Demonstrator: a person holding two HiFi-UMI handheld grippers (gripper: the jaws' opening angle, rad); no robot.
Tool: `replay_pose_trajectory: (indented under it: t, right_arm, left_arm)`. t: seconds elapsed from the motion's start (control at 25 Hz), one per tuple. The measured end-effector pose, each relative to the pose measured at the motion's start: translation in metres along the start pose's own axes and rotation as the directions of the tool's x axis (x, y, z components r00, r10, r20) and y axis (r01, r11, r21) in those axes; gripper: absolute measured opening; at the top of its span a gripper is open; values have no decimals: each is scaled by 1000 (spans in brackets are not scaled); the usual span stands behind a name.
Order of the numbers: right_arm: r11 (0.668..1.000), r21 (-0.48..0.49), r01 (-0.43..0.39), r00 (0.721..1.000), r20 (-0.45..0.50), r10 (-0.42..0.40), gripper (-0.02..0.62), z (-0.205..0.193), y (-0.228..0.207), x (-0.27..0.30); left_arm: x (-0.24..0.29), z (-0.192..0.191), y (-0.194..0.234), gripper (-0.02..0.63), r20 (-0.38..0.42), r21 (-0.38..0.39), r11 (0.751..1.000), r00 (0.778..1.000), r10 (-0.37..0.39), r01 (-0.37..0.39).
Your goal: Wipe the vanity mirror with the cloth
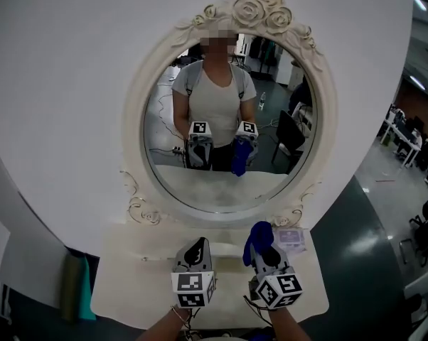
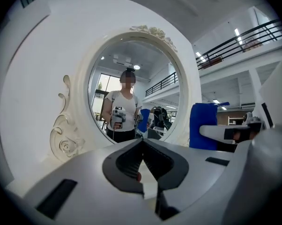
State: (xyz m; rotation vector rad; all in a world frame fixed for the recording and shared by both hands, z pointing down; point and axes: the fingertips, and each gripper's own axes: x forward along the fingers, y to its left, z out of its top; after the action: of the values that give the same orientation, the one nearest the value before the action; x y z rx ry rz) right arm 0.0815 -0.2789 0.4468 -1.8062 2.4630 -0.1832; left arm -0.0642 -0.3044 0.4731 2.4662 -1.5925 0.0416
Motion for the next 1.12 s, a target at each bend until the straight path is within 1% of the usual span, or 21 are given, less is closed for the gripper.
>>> replay_pose_trajectory:
  t: [0.08, 0.2, 0.4, 0.52, 0.8, 1.12]
  right_arm:
    - [1000, 11, 15, 1000, -22, -15, 64, -7, -5, -6]
    - [1000, -6, 20, 999, -37, -20, 63, -9, -7, -11]
    - [1000, -26, -13, 1000, -22, 12, 63, -1, -4, -13]
    - [999, -45, -14, 1000, -27, 12, 63, 1, -6, -17]
    - [999, -50, -10, 999, -35, 8, 63, 4, -13, -26]
    - [998, -64, -27, 999, -37, 25, 63, 5, -8, -28]
  left_arm:
    - [-5, -7, 1, 6, -15, -13, 1000, 1000, 18, -18]
    - [-10, -12, 2, 5, -27, -35, 999, 999, 37, -38]
    - [-14, -8, 0, 5, -10, -33, 997, 998, 66, -66]
    - [-16, -9, -3, 5, -10, -37, 996, 997, 77, -78]
    - [-22, -11, -11, 5, -6, -35, 996, 996, 87, -87]
    - [-27, -16, -14, 5, -13, -23, 994, 994, 104, -104]
